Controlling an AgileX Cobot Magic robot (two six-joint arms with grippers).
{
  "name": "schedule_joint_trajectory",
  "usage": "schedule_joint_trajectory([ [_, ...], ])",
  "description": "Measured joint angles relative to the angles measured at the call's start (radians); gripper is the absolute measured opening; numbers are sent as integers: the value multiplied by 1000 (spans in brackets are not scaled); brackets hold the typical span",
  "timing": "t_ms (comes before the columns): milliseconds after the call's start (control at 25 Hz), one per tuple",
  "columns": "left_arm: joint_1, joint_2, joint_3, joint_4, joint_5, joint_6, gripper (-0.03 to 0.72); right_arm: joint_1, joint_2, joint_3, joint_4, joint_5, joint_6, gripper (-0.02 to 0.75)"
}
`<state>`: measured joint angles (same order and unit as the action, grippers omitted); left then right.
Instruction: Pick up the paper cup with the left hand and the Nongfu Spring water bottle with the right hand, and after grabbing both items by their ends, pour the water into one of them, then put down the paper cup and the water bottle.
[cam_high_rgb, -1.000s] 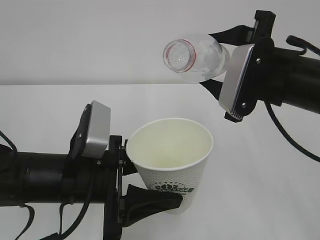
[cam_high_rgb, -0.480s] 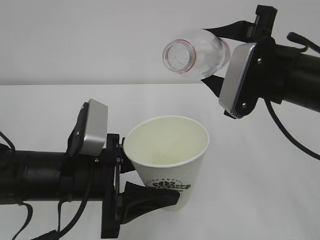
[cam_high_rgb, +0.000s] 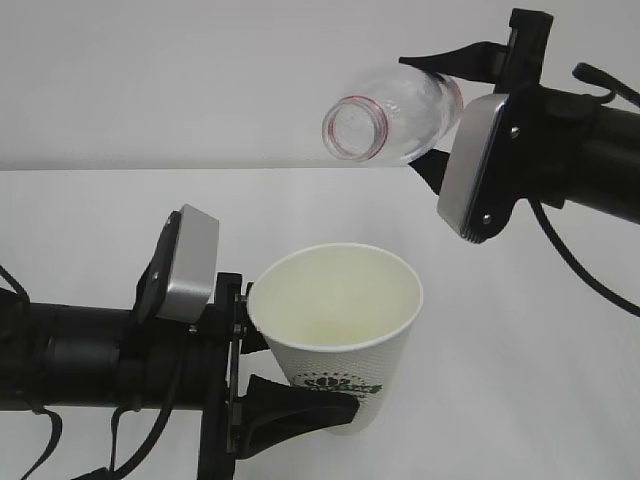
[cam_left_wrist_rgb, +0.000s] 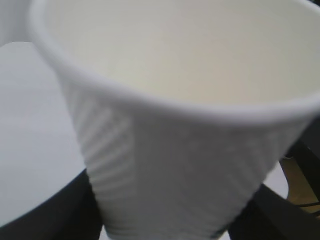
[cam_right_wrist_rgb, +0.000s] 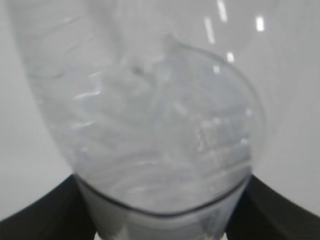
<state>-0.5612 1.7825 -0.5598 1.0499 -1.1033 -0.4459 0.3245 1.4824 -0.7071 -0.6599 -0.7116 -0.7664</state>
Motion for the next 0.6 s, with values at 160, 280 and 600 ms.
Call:
schedule_joint_trajectory([
  [160,0,0,0,0,0,0,483,0,0,0,0,0,-27,494],
  [280,0,-2,0,0,0,0,483,0,0,0,0,-8,-39,494],
  [600,0,-8,0,0,-2,2,483,0,0,0,1,-34,-71,494],
])
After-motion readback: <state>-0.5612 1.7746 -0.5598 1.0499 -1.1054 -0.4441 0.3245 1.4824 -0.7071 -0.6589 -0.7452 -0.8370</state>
